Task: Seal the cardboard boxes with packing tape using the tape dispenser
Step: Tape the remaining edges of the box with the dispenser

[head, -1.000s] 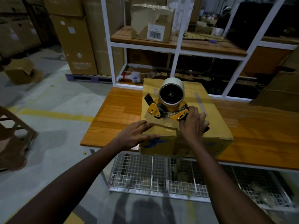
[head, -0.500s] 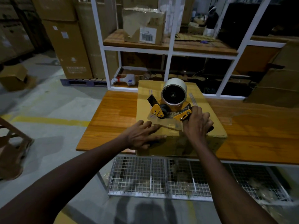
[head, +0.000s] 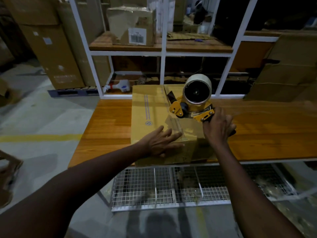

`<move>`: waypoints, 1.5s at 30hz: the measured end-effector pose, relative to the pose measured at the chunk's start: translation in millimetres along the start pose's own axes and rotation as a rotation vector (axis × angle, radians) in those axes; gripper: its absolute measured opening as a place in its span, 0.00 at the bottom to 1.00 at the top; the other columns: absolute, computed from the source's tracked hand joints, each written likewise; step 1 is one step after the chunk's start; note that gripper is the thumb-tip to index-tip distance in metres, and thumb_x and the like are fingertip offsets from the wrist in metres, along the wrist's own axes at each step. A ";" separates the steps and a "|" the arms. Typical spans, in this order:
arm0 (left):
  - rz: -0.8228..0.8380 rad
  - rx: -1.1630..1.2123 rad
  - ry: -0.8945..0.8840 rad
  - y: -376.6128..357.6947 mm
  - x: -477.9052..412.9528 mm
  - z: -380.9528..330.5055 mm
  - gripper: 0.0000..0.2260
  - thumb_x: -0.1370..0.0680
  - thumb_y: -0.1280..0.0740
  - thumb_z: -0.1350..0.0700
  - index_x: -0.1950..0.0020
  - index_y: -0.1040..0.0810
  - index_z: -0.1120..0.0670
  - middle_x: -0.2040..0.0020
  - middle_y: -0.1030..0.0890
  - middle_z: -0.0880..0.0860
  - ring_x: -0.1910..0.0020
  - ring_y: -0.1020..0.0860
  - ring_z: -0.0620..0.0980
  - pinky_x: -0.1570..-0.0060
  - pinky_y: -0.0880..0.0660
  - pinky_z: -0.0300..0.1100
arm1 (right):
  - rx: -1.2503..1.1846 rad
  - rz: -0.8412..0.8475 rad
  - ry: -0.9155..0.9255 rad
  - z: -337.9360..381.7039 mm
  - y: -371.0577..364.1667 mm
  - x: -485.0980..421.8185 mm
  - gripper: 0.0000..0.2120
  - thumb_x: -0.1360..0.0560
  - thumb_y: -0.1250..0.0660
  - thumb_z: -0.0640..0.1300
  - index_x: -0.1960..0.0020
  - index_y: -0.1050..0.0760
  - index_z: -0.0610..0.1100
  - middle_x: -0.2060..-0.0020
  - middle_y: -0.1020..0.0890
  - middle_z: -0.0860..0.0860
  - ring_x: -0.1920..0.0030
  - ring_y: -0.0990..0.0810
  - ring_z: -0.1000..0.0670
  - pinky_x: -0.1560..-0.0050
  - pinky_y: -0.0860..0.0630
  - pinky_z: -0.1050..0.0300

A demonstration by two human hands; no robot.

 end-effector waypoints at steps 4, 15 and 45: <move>-0.018 0.014 0.028 -12.0 -0.9 -6.2 0.46 0.27 0.34 0.34 0.19 0.58 0.45 0.20 0.58 0.60 0.27 0.41 0.67 0.34 0.35 0.64 | -0.004 -0.041 -0.066 -26.9 13.7 -8.9 0.11 0.25 0.34 0.43 0.45 0.32 0.44 0.44 0.26 0.44 0.42 0.31 0.37 0.43 0.36 0.39; 0.018 -0.041 -0.027 8.7 -64.2 -25.8 0.40 0.25 0.39 0.33 0.19 0.53 0.45 0.20 0.55 0.60 0.28 0.40 0.65 0.35 0.36 0.62 | 0.013 -0.065 -0.237 -103.3 37.6 -23.0 0.13 0.24 0.35 0.44 0.41 0.31 0.43 0.42 0.26 0.43 0.40 0.32 0.36 0.43 0.37 0.39; 0.091 0.252 0.075 70.9 -203.9 -49.1 0.32 0.26 0.46 0.41 0.22 0.47 0.42 0.21 0.46 0.56 0.27 0.41 0.61 0.35 0.34 0.58 | -0.120 0.025 -0.210 -217.5 45.2 -99.4 0.14 0.25 0.33 0.45 0.42 0.31 0.44 0.43 0.25 0.44 0.41 0.31 0.37 0.43 0.36 0.39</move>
Point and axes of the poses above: each hand's wrist, its own x-axis away from the middle knuckle, its own y-axis out of the back of the hand, z = x × y, the point moved 4 cm from there along -x, towards the middle knuckle
